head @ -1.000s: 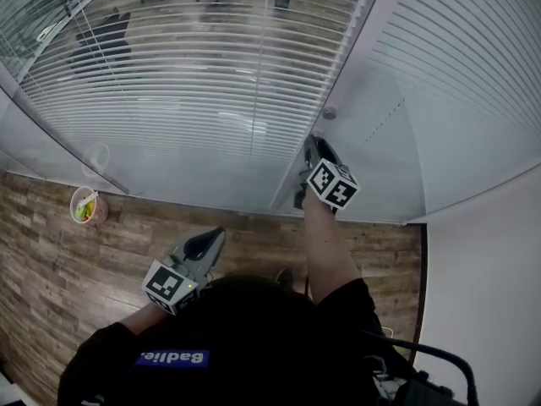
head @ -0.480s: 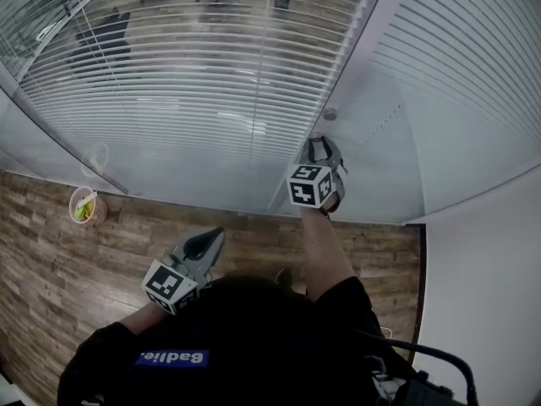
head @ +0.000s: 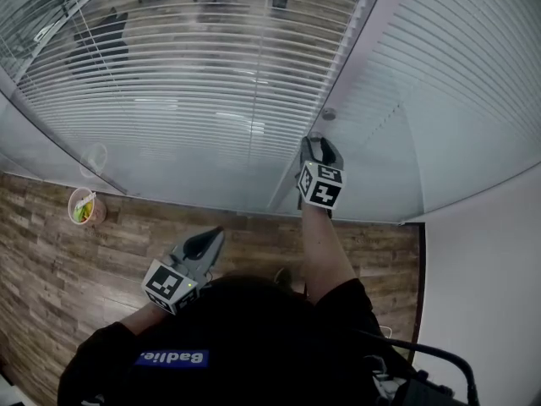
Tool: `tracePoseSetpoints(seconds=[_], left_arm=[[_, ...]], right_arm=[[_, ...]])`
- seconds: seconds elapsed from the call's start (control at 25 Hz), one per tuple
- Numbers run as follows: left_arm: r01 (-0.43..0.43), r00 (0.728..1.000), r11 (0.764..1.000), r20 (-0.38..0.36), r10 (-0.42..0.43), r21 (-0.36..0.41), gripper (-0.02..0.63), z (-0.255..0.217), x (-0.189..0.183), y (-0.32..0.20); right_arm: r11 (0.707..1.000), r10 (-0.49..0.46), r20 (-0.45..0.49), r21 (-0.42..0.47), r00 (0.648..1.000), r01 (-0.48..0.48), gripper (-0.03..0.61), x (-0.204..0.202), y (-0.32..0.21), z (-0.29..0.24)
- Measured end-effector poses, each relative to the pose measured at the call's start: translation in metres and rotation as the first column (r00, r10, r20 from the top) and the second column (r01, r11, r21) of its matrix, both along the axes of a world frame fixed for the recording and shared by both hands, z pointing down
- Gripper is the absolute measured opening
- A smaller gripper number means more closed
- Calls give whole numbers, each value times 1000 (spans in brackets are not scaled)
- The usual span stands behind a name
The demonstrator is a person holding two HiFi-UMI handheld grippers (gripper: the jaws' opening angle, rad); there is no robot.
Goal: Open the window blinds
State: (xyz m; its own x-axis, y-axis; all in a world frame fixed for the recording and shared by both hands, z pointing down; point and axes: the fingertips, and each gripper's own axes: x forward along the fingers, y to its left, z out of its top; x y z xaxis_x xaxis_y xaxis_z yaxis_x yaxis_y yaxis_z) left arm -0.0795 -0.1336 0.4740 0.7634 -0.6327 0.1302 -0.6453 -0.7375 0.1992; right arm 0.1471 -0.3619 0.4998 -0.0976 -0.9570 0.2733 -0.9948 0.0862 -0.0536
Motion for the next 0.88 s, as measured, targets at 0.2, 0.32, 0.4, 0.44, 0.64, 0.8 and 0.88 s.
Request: tracePoseSetpoints(seconds=[0.2, 0.32, 0.4, 0.44, 0.64, 0.8, 0.88], left_arm=[[13, 1000, 1000, -14, -13, -26, 0, 3, -5, -2], [15, 1000, 999, -18, -16, -28, 0, 2, -7, -3], [15, 1000, 1000, -19, -16, -26, 0, 2, -7, -4], [15, 1000, 1000, -18, -16, -26, 0, 1, -7, -4], [16, 1000, 1000, -17, -16, -25, 0, 6, -8, -5], [26, 999, 999, -18, -27, -36, 0, 11, -13, -6], [33, 999, 998, -26, -34, -45, 0, 10, -16, -7]], right_arm=[[997, 59, 450, 13, 891, -72, 136, 14, 0, -6], [997, 78, 409, -11, 909, -81, 127, 14, -1, -5], [997, 78, 326, -16, 942, -76, 127, 12, -2, -5], [997, 83, 265, -27, 961, -78, 127, 11, -2, -5], [993, 91, -92, -62, 992, -97, 126, 5, -4, -1], [994, 58, -361, -68, 931, -89, 126, -3, -2, 2], [994, 46, -477, -63, 878, -86, 126, -4, -2, -1]])
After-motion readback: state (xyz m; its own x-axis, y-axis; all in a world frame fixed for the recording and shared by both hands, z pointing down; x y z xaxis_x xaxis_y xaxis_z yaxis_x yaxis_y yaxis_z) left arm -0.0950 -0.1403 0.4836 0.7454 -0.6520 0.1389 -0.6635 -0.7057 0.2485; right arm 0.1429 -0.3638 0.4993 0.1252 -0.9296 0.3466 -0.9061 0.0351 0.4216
